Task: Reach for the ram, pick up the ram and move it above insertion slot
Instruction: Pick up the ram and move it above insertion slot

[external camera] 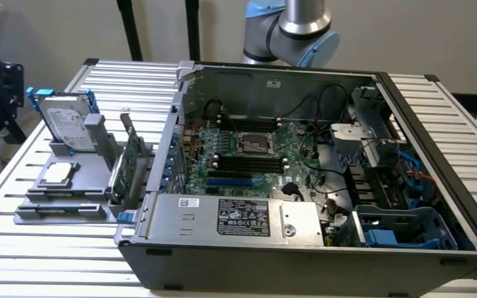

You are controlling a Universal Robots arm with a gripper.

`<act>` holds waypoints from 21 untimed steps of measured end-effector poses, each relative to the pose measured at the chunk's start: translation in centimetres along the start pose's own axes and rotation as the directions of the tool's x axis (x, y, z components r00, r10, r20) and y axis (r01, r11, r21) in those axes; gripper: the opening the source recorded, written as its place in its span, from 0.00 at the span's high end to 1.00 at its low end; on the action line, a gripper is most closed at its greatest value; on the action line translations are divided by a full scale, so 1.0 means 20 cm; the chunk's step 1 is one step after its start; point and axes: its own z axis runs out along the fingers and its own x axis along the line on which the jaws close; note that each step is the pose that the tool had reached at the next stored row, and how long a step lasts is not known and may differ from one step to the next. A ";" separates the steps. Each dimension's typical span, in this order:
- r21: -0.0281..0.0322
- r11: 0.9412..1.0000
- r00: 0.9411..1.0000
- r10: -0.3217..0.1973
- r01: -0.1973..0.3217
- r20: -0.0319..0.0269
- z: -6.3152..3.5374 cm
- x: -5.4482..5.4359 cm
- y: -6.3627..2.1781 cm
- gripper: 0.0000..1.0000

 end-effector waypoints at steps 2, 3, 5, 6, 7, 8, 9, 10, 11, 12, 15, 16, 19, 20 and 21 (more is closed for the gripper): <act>0.000 0.999 0.999 -0.036 0.036 -0.001 0.002 0.00 0.000 0.89; 0.000 0.999 0.999 -0.054 0.054 -0.001 0.003 0.00 0.000 0.89; 0.001 0.996 0.996 -0.090 0.090 -0.002 0.006 0.00 0.000 0.89; 0.001 0.994 0.994 -0.109 0.109 -0.003 0.007 0.00 0.000 0.89; 0.002 0.992 0.992 -0.127 0.127 -0.003 0.009 0.00 0.000 0.89; 0.004 0.989 0.989 -0.145 0.146 -0.004 0.010 0.00 0.000 0.89; 0.006 0.987 0.987 -0.163 0.163 -0.005 0.012 0.00 0.000 0.89; 0.011 0.984 0.984 -0.180 0.180 -0.006 0.013 0.00 0.000 0.89; 0.015 0.980 0.980 -0.197 0.197 -0.007 0.014 0.00 0.000 0.89; 0.016 0.979 0.979 -0.205 0.205 -0.007 0.014 0.00 -0.001 0.89; 0.016 0.979 0.979 -0.205 0.205 -0.007 0.014 0.00 0.000 0.88; 0.016 0.979 0.979 -0.205 0.205 -0.007 0.014 0.00 0.000 0.88; 0.016 0.979 0.979 -0.205 0.205 -0.007 0.015 0.00 0.000 0.70; 0.015 0.979 0.979 -0.205 0.205 -0.007 0.017 0.00 0.000 0.64; 0.015 0.979 0.979 -0.205 0.205 -0.007 0.022 0.00 0.000 0.64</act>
